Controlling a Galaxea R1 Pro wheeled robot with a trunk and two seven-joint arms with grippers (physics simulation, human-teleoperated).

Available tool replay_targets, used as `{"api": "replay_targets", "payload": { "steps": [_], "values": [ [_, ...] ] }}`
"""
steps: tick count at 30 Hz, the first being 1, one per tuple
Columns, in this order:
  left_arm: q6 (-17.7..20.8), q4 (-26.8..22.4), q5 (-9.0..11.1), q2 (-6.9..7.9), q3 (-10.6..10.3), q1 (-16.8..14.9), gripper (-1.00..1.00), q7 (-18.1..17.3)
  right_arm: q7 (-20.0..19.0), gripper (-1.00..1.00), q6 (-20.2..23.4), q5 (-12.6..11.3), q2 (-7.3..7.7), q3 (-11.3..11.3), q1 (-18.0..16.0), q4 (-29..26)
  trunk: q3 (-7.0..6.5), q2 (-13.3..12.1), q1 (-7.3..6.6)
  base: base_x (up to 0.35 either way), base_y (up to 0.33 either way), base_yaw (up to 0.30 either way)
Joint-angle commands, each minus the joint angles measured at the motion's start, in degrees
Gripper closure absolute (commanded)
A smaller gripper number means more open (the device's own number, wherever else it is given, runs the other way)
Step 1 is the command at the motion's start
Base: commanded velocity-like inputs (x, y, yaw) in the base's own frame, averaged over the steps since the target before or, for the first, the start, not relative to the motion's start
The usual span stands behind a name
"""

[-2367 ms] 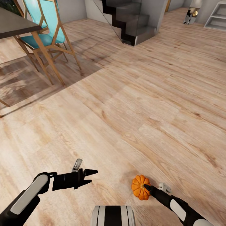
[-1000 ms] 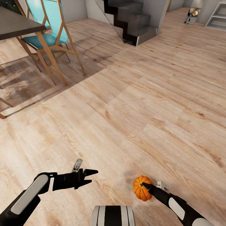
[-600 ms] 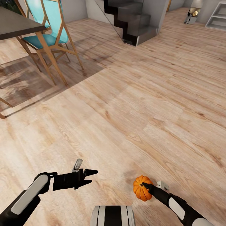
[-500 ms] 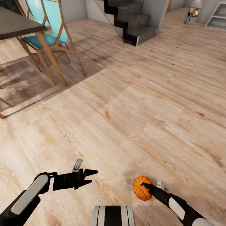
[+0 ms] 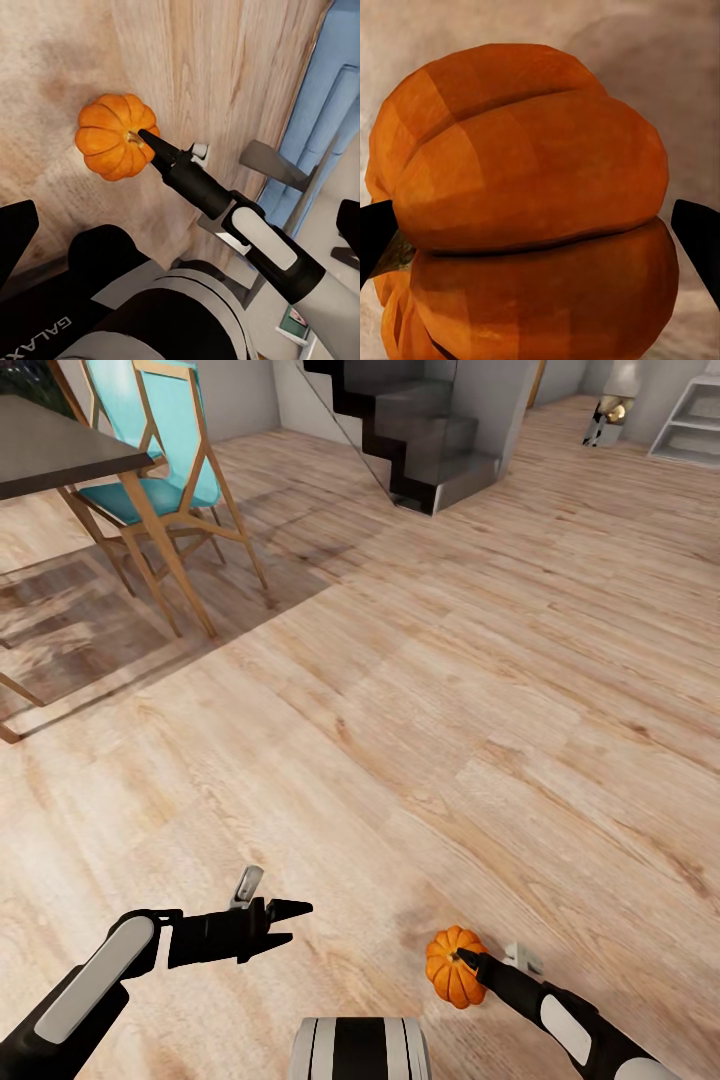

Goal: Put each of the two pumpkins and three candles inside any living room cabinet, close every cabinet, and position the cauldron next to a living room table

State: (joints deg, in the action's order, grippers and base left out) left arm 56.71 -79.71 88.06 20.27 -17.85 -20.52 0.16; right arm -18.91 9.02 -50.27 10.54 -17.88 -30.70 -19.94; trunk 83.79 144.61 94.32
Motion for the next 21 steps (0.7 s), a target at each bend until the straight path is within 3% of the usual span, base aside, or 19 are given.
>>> {"api": "replay_targets", "payload": {
  "steps": [1, 4, 21],
  "values": [
    [0.1, 0.0, 0.1, 0.04, -0.1, 0.0, -1.00, 0.0, 0.1, 1.00, 0.1, 0.3, 0.03, -0.5, 0.0, 0.4, 0.04, 0.0, 0.01, 0.000, 0.000, 0.000],
    [0.1, 0.0, 0.1, 0.04, -0.1, 0.0, -1.00, 0.0, 0.1, 1.00, 0.1, 0.3, 0.08, -0.5, 0.0, 0.4, 0.04, 0.0, 0.01, 0.000, 0.000, 0.000],
    [0.1, 0.0, 0.1, 0.04, -0.1, 0.0, -1.00, 0.0, -0.5, 1.00, 0.0, 0.3, 0.11, -0.5, 0.0, 0.4, -3.73, -0.2, -0.43, 0.000, 0.000, 0.000]
  ]
}}
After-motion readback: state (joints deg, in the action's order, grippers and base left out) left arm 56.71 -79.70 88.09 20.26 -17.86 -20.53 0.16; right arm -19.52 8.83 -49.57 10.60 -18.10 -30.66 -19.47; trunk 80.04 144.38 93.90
